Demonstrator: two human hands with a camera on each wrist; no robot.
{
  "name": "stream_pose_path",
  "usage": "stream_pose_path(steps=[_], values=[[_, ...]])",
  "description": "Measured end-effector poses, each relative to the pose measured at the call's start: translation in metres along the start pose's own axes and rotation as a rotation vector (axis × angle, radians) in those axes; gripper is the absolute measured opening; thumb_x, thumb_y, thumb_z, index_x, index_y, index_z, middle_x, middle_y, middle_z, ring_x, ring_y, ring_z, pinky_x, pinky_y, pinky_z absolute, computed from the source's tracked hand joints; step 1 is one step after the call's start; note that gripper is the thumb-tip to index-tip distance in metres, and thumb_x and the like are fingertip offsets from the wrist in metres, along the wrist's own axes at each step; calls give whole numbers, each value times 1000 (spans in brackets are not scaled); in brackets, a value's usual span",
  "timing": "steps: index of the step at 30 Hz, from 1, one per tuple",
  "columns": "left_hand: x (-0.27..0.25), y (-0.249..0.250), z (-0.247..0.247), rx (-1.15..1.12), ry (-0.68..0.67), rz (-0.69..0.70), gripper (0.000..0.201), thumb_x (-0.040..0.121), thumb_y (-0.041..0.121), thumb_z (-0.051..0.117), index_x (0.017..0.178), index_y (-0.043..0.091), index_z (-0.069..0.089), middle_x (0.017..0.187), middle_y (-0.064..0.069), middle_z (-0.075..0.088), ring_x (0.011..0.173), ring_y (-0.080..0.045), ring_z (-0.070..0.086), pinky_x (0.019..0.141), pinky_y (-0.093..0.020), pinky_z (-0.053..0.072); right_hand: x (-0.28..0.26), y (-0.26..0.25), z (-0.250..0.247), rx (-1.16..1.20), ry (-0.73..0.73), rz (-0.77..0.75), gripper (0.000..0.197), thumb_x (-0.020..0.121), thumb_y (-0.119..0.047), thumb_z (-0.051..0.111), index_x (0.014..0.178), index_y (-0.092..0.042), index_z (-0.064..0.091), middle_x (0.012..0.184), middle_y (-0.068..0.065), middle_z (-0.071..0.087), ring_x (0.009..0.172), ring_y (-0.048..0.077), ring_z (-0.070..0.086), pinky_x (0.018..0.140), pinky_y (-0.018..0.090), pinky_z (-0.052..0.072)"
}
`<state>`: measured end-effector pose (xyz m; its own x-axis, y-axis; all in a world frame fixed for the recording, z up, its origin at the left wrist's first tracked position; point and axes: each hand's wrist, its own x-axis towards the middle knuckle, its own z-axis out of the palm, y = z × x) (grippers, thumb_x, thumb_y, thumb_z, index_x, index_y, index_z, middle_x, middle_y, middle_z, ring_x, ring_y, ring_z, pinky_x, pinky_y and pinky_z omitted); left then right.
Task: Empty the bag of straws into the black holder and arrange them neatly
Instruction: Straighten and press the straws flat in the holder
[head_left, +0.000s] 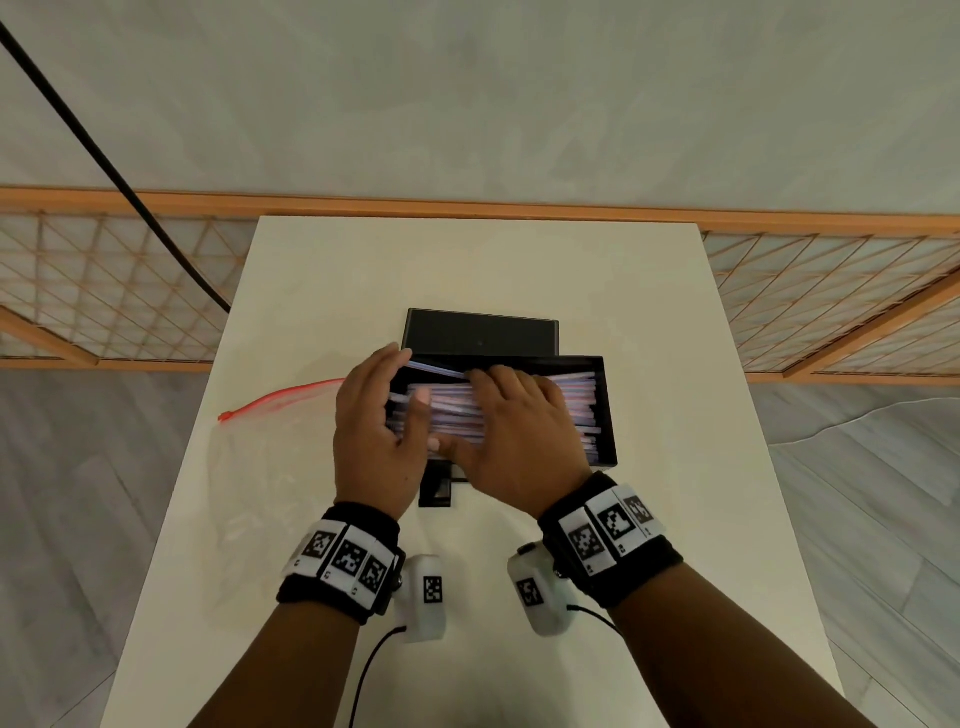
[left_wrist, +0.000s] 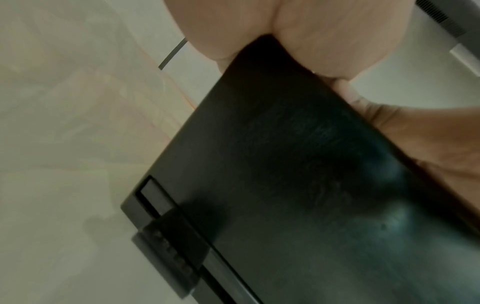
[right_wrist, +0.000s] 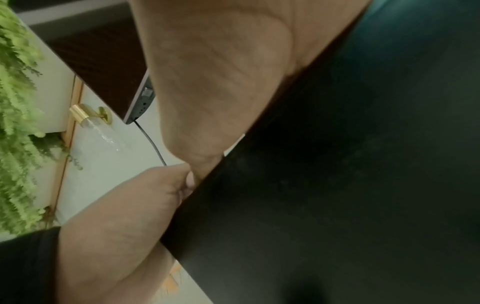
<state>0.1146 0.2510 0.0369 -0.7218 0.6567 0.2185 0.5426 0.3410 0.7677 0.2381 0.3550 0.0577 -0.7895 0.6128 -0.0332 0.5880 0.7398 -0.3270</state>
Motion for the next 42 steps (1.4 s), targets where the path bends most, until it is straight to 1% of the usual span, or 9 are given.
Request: stream_pose_path(steps=[3,8,20,26,31,35,38,40,42], values=[[0,-4,1,18,-28,-14,40,102,28,50,141,18,54,150,4,49,139,-7,41,109,-1,25,2,0,4,-15,-25,46,89,83,-85,30,138,-18,51,131,1,56,119,23,54,103,43,43],[-5,-6,3,-33,-28,-1,40,104,24,45,141,15,55,154,5,46,145,-11,40,115,-37,42,8,2,3,2,-107,57,90,76,-89,28,128,-20,55,126,0,53,118,24,51,100,46,44],[-6,-8,4,-54,5,35,38,103,22,44,137,14,59,149,3,52,142,-14,44,115,-40,41,13,5,-1,0,-193,26,95,70,-92,25,124,-23,60,119,-3,59,113,21,56,100,48,43],[-5,-11,7,-101,66,82,34,103,15,46,131,9,64,144,-1,57,139,-16,48,115,-33,41,26,9,-11,95,-345,-21,88,73,-88,51,132,-24,53,126,0,63,112,23,61,99,48,50],[-6,-12,5,-96,34,63,33,103,11,48,132,10,64,145,-1,58,143,-16,44,115,-14,32,36,14,-17,165,-497,-78,85,67,-90,56,128,-31,53,116,-4,68,98,18,65,91,42,57],[-6,-12,5,-89,15,38,33,104,13,48,133,15,64,146,1,56,142,-12,45,111,-12,34,33,16,-14,109,-366,-140,82,66,-92,56,124,-34,54,108,-8,70,93,15,67,85,34,57],[-7,-11,4,-83,6,-32,33,104,22,47,133,26,63,149,-2,51,128,-1,52,98,-5,42,29,18,-8,63,-217,-190,83,66,-95,49,121,-33,56,100,-11,70,87,12,67,81,33,58],[-7,-12,3,-91,1,-35,33,105,23,47,134,25,62,148,-3,51,123,8,50,91,3,39,26,19,-5,26,-143,-222,86,68,-96,45,124,-32,56,102,-11,69,88,12,66,83,34,56],[-8,-11,3,-123,1,-50,34,104,18,48,134,23,62,147,-4,52,122,7,52,89,4,39,24,19,-3,-7,-80,-250,87,70,-94,44,128,-31,55,106,-11,67,92,13,66,86,35,52]])
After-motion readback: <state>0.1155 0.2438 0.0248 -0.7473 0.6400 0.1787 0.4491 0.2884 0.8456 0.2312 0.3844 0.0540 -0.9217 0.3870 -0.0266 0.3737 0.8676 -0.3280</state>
